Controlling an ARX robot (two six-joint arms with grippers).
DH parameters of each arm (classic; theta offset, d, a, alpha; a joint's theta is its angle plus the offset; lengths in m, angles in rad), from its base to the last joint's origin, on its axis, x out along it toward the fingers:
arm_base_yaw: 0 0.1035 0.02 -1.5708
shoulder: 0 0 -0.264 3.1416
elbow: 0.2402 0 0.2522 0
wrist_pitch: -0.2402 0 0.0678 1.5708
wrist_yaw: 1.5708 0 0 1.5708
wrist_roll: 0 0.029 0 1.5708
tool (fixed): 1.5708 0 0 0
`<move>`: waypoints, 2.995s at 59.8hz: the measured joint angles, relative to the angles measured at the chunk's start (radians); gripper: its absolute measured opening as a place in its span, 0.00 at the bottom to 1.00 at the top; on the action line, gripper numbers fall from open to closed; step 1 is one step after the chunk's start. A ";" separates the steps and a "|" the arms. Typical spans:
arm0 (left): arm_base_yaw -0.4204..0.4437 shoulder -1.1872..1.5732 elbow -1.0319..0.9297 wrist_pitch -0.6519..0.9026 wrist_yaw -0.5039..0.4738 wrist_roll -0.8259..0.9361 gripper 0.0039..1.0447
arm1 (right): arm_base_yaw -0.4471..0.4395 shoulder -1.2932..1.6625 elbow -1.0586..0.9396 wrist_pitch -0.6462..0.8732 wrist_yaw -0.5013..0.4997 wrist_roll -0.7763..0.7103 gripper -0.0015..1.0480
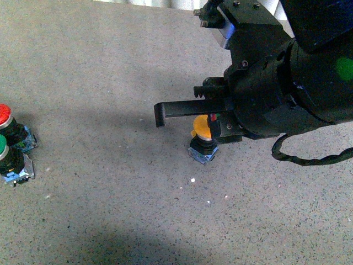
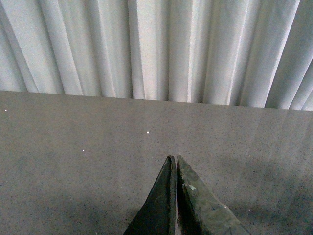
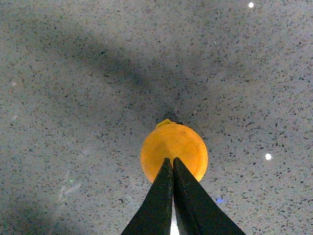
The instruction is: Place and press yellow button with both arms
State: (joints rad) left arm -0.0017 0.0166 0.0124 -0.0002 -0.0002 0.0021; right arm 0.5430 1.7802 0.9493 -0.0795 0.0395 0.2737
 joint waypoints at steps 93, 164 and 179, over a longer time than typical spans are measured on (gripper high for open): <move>0.000 0.000 0.000 0.000 0.000 0.000 0.01 | -0.181 -0.321 -0.051 0.071 -0.045 0.112 0.14; 0.000 0.000 0.000 0.000 0.000 0.000 0.01 | -0.539 -1.080 -0.920 0.755 -0.038 -0.268 0.01; 0.000 0.000 0.000 0.000 0.000 0.000 0.01 | -0.541 -1.234 -0.931 0.616 -0.038 -0.268 0.01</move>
State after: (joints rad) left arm -0.0017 0.0166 0.0124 -0.0006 -0.0002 0.0021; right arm 0.0021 0.5465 0.0185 0.5369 0.0017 0.0055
